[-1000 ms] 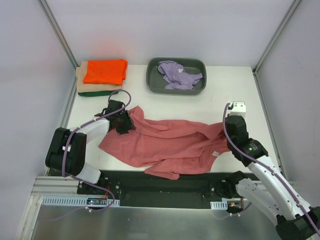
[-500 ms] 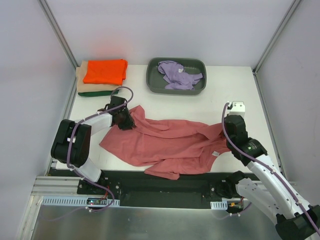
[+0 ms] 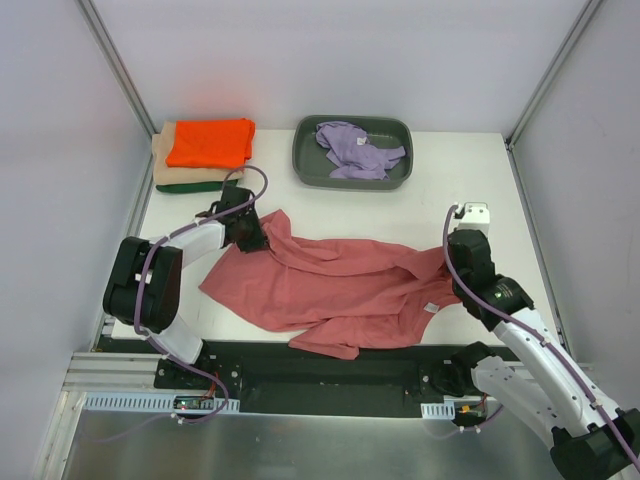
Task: Fold and stack the t-shirts
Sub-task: Flatten out the tshirt
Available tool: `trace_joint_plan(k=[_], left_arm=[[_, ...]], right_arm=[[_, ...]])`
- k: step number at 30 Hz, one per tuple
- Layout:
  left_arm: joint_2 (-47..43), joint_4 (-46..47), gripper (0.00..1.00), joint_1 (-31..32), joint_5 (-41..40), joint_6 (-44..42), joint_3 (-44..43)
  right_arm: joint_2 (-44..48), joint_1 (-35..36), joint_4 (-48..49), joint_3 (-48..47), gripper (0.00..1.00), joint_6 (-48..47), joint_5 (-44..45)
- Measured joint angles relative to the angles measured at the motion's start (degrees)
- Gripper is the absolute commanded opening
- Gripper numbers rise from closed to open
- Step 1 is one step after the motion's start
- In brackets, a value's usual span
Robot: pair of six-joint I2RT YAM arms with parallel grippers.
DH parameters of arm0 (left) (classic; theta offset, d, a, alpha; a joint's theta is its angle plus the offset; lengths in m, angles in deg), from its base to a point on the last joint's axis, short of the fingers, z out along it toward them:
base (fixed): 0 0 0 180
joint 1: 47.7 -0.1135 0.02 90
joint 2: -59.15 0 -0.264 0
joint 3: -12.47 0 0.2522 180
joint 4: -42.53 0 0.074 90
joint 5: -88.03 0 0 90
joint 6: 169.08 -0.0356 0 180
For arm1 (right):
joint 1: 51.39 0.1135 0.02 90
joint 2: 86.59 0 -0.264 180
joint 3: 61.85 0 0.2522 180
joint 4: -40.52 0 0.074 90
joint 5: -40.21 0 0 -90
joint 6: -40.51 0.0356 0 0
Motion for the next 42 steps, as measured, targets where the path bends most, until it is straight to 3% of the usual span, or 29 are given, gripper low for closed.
trace_joint_plan(k=[11, 21, 28, 33, 42], left_arm=[[-1.38, 1.07, 0.00, 0.00, 0.76, -1.75, -1.25], [-27.23, 1.27, 0.00, 0.04, -1.49, -1.81, 10.58], [-36.61, 1.33, 0.00, 0.17, -2.36, -1.79, 14.67], [-31.82, 3.98, 0.00, 0.98, -1.20, -2.01, 13.11], [-2.93, 7.32, 0.00, 8.41, 3.34, -3.98, -5.62]], right_arm=[[0.00, -0.11, -0.02, 0.57, 0.01, 0.00, 0.00], [0.94, -0.13, 0.00, 0.57, 0.01, -0.04, -1.64], [3.41, -0.13, 0.04, 1.64, 0.01, -0.02, -4.48], [4.63, -0.13, 0.31, 2.19, 0.01, -0.02, -6.21], [2.80, -0.22, 0.50, 2.19, 0.01, -0.07, -6.84]])
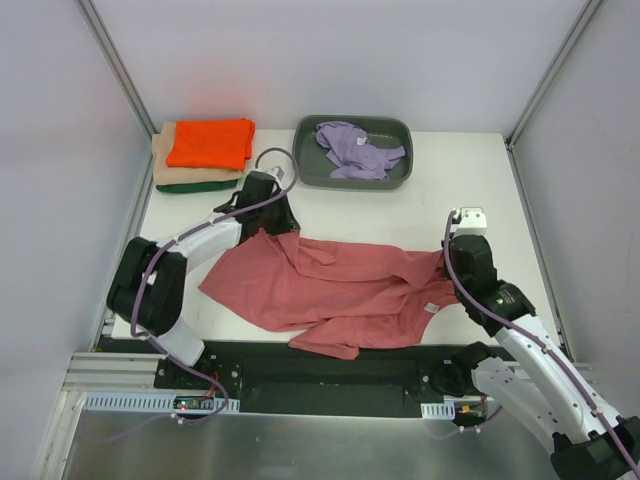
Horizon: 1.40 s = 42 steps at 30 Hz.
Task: Fold and stack the t-shirts
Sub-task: Flatten out the tshirt
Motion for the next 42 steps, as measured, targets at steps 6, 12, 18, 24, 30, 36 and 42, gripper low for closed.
trace_joint_plan(k=[6, 12, 18, 24, 30, 36, 42], left_arm=[[4.85, -4.50, 0.00, 0.87, -1.75, -0.13, -1.60], [0.66, -7.34, 0.18, 0.85, -6.32, 0.22, 4.02], [-1.36, -8.72, 0.42, 0.85, -6.67, 0.79, 6.14], [-3.93, -9.66, 0.46, 0.85, -7.28, 1.01, 7.85], [-9.33, -11.19, 0.42, 0.85, -10.12, 1.60, 11.10], [-9.01, -11.76, 0.17, 0.85, -12.09, 2.73, 11.34], [-8.33, -12.76, 0.00, 0.85, -13.60, 4.44, 11.34]], right_arm=[[-0.04, -0.04, -0.02, 0.37, 0.01, -0.02, 1.20], [-0.35, -0.13, 0.00, 0.52, 0.01, 0.02, 1.51], [-0.85, -0.13, 0.00, 0.52, 0.01, 0.07, 1.51], [-0.79, -0.13, -0.02, 0.52, 0.01, 0.07, 1.51], [-0.96, -0.17, -0.02, 0.52, 0.01, 0.09, 1.49], [-1.31, -0.20, -0.04, 0.52, 0.00, 0.09, 1.49], [-0.79, -0.24, -0.07, 0.52, 0.01, 0.09, 1.57]])
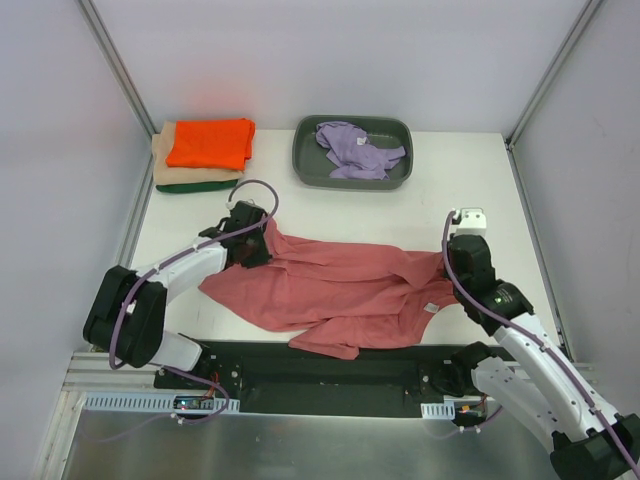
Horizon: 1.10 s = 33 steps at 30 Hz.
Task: Fold and stack the t-shirts
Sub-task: Flatten out the tshirt
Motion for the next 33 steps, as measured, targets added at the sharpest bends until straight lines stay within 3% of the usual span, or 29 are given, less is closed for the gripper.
trace_joint_plan(k=[7, 17, 21, 29, 33], left_arm=[[-9.88, -5.79, 0.00, -0.74, -7.54, 0.04, -2.14], [-27.17, -13.84, 0.00, -1.03, -19.67, -4.85, -28.11], [-30.27, -16.41, 0.00, -1.01, -19.32, -8.15, -39.89], [-35.58, -18.71, 0.00, -1.03, -14.88, -13.44, -62.29], [-36.92, -19.02, 0.00, -1.03, -10.95, -14.29, -70.86]], right_arm=[[0.35, -0.11, -2.16, -2.73, 0.01, -0.09, 3.21], [0.33, -0.42, -4.04, -33.55, 0.01, -4.15, 5.11], [-0.44, -0.44, -7.63, -48.57, 0.01, -5.35, -1.25], [-5.95, -0.44, -14.45, -83.43, 0.01, -4.72, -23.37], [-6.75, -0.44, -13.20, -91.17, 0.01, -2.80, -32.46]])
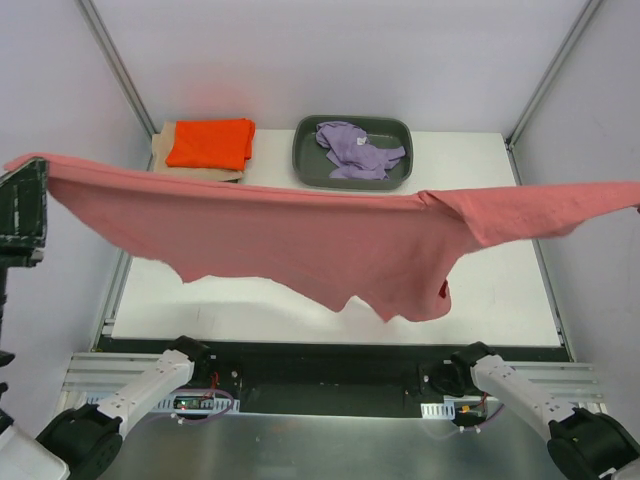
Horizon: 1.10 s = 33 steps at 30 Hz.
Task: Fold and stack the t-shirts
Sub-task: Flatten out the tshirt
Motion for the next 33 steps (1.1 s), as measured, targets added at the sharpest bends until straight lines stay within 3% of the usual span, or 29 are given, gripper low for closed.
trace_joint_plan(k=[4, 10, 16, 22, 27, 33], left_arm=[[0.35, -0.52, 0.00, 0.00, 3.10, -0.98, -5.70], [3.78, -0.87, 0.00, 0.00, 3.15, -2.89, -9.73], [10.36, 3.06, 0.00, 0.00, -3.63, -6.49, -0.33], [29.38, 8.85, 0.00, -3.85, -10.36, -9.27, 15.74], [49.72, 12.35, 0.00, -7.13, -8.20, -7.76, 26.80], [70.23, 13.84, 0.00, -8.24, -3.80, -4.70, 27.45]], right_arm=[[-0.94, -0.02, 2.40, -2.97, 0.01, 1.11, -3.28], [-5.99, -0.04, 3.45, -7.45, 0.01, -0.37, -0.68], [-8.13, -0.07, 7.21, 6.10, 0.01, -6.47, 11.28], [-21.92, -4.46, 13.40, 25.07, 0.01, -13.60, 25.68], [-38.07, -10.54, 16.17, 40.72, 0.01, -12.33, 25.81], [-51.06, -13.55, 17.09, 45.33, 0.01, -10.03, 24.72]])
